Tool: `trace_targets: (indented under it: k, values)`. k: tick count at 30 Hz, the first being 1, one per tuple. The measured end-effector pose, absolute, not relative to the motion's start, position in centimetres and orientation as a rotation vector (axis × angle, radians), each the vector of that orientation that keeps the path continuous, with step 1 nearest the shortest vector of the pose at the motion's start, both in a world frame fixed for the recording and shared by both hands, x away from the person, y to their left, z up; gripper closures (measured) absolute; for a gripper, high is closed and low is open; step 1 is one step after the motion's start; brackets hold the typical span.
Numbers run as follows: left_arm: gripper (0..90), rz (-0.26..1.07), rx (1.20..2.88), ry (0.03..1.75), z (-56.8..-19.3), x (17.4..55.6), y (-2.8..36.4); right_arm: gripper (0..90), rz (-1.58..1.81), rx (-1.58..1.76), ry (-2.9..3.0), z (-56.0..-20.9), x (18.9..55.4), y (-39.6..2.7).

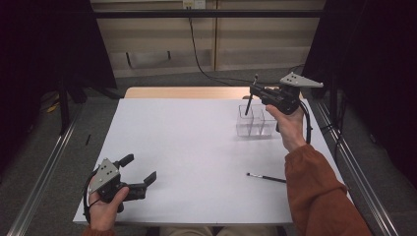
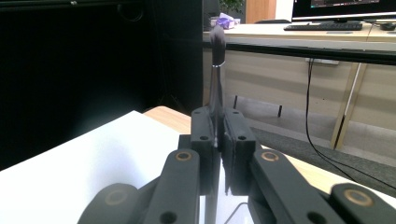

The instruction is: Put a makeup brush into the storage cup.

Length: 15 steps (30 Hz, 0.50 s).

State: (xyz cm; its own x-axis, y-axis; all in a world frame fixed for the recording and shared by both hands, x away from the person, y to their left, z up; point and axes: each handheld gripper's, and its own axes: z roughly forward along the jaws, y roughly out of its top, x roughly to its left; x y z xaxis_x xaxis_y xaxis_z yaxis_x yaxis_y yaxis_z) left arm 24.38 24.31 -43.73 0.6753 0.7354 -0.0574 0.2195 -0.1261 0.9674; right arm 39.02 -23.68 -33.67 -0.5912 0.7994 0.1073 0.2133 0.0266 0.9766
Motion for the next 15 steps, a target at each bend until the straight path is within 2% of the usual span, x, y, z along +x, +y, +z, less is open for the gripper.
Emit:
trace_targets:
  k: [15]
  values:
    - [2.4, 0.535, 1.688, 0.774, -43.7, 24.4, 24.3, 84.1, 1.547, 1.065, 1.806, -34.0, 40.7, -23.7]
